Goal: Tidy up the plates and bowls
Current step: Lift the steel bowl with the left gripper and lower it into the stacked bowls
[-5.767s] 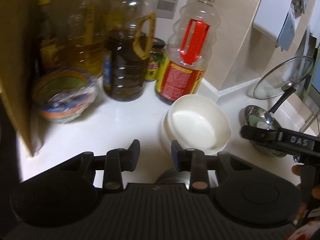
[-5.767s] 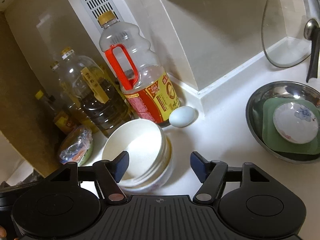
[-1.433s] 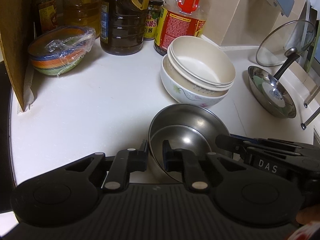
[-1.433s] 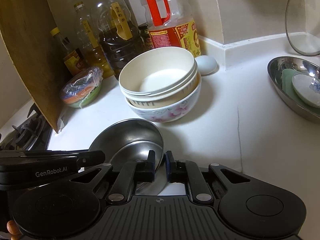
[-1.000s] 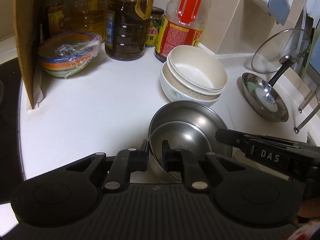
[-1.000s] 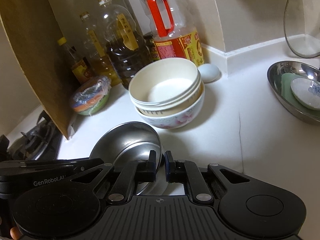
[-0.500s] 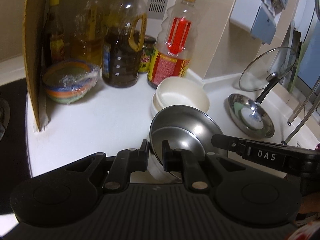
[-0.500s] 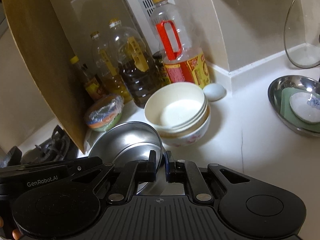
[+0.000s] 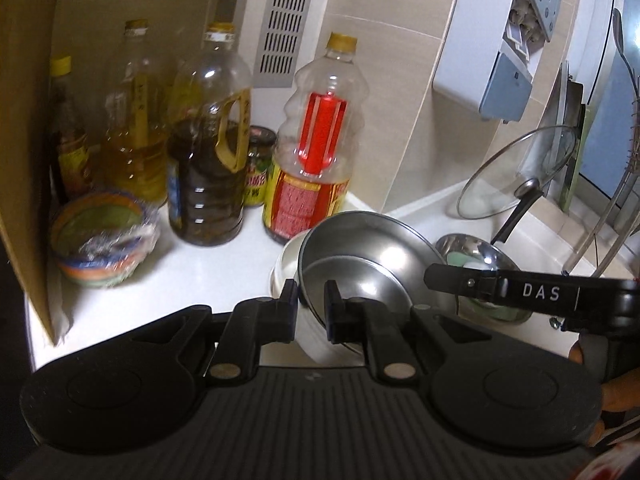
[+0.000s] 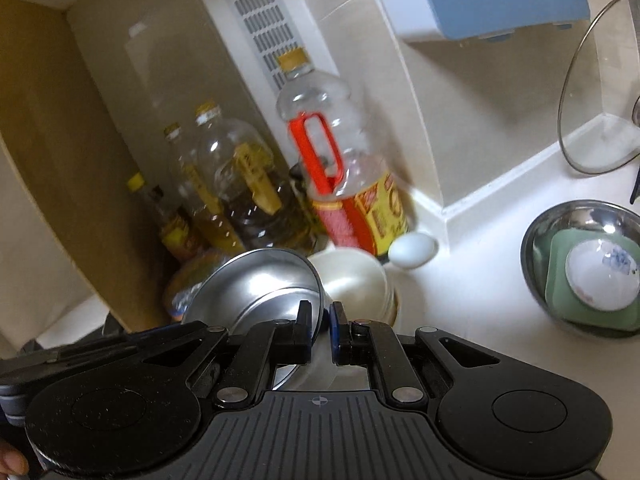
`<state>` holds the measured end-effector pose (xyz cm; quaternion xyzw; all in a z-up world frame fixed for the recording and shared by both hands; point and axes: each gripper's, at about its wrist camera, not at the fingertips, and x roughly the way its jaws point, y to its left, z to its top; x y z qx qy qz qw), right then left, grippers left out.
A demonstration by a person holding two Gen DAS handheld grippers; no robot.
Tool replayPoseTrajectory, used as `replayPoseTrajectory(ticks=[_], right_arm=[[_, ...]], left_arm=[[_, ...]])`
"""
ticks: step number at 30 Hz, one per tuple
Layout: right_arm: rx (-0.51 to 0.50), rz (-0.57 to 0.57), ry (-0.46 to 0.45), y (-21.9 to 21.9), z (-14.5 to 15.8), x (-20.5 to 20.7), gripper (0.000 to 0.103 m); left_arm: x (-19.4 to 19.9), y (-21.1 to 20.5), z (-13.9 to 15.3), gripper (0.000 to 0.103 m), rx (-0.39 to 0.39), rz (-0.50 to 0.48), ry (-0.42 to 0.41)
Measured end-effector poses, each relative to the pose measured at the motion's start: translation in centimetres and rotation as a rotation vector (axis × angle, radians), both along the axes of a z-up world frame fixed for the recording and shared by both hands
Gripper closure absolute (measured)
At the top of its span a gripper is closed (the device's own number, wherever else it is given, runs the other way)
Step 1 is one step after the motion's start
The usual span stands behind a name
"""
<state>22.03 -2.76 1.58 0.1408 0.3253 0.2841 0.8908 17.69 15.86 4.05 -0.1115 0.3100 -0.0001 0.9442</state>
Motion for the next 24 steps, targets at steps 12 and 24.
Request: replayPoseTrajectory(ticks=[12,24], right_arm=[[0.030,-0.032,0.012,-0.4,-0.2,4.6,0.094],[0.037,-0.029,0.057,-0.2,-2.1,6.7,0.094]], left_arm=[[4.5,0.0,-0.7,0.091,-0.004,0.008,0.006],[6.5,0.4,-2.4,0.091,0.000,0.014,0.043]])
